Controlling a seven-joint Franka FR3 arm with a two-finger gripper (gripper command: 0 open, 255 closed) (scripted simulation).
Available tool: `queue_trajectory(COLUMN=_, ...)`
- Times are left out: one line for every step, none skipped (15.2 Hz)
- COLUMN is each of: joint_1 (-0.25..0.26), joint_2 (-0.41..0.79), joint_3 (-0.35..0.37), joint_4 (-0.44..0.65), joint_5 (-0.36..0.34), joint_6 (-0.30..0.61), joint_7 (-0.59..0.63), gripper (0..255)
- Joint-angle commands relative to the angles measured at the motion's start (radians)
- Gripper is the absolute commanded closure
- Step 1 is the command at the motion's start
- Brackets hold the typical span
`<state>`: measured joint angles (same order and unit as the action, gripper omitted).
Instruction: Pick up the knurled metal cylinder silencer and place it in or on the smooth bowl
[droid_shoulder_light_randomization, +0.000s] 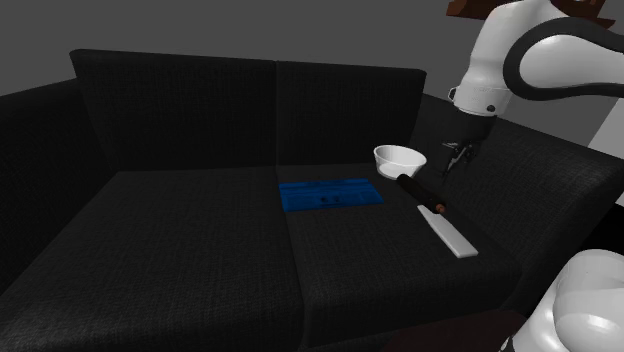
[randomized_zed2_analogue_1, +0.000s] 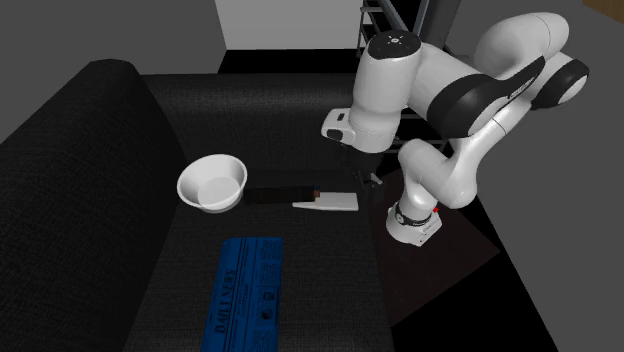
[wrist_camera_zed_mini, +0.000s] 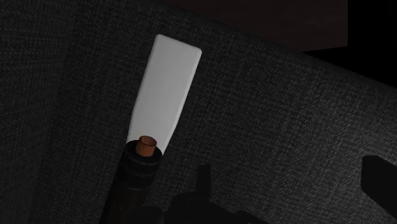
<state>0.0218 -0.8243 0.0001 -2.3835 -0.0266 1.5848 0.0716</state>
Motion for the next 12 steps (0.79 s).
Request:
queue_trajectory(joint_1=0.0, joint_2=0.0, joint_3=0.0, joint_4=0.0, joint_5=0.0, joint_6=0.0, joint_7=0.0, gripper=0)
queue_trajectory(joint_1=-0.01, joint_2=0.029, joint_3=-0.013, joint_4=0.002, joint_5=-0.007, joint_6=0.02, joint_7=-0.001, gripper=0)
queue_trajectory(joint_1=-0.02, joint_2=0.058, joint_3=-0.026, joint_4=0.005, joint_5=-0.013, joint_6=0.039, joint_7=-0.003, gripper=0)
queue_trajectory(joint_1=-0.029, joint_2=0.088, joint_3=-0.038, joint_4=0.009, joint_5=-0.019, joint_6=0.058, joint_7=-0.004, gripper=0)
queue_trajectory(joint_1=-0.039, joint_2=0.119, joint_3=-0.051, joint_4=0.014, joint_5=-0.024, joint_6=0.077, joint_7=-0.006, gripper=0)
queue_trajectory(joint_1=-0.048, joint_2=0.15, joint_3=-0.064, joint_4=0.02, joint_5=-0.029, joint_6=0.095, joint_7=-0.007, gripper=0)
queue_trajectory(joint_1=-0.057, joint_2=0.181, joint_3=-0.076, joint_4=0.027, joint_5=-0.034, joint_6=0.112, joint_7=-0.008, gripper=0)
queue_trajectory(joint_1=-0.066, joint_2=0.213, joint_3=-0.089, joint_4=0.035, joint_5=-0.038, joint_6=0.13, joint_7=-0.01, gripper=0)
queue_trajectory(joint_1=-0.074, joint_2=0.246, joint_3=-0.102, joint_4=0.043, joint_5=-0.041, joint_6=0.146, joint_7=-0.012, gripper=0)
queue_trajectory(joint_1=-0.083, joint_2=0.278, joint_3=-0.114, joint_4=0.053, joint_5=-0.044, joint_6=0.162, joint_7=-0.013, gripper=0)
queue_trajectory(joint_1=-0.09, joint_2=0.312, joint_3=-0.127, joint_4=0.064, joint_5=-0.046, joint_6=0.178, joint_7=-0.015, gripper=0)
queue_trajectory(joint_1=-0.098, joint_2=0.345, joint_3=-0.14, joint_4=0.075, joint_5=-0.047, joint_6=0.192, joint_7=-0.017, gripper=0)
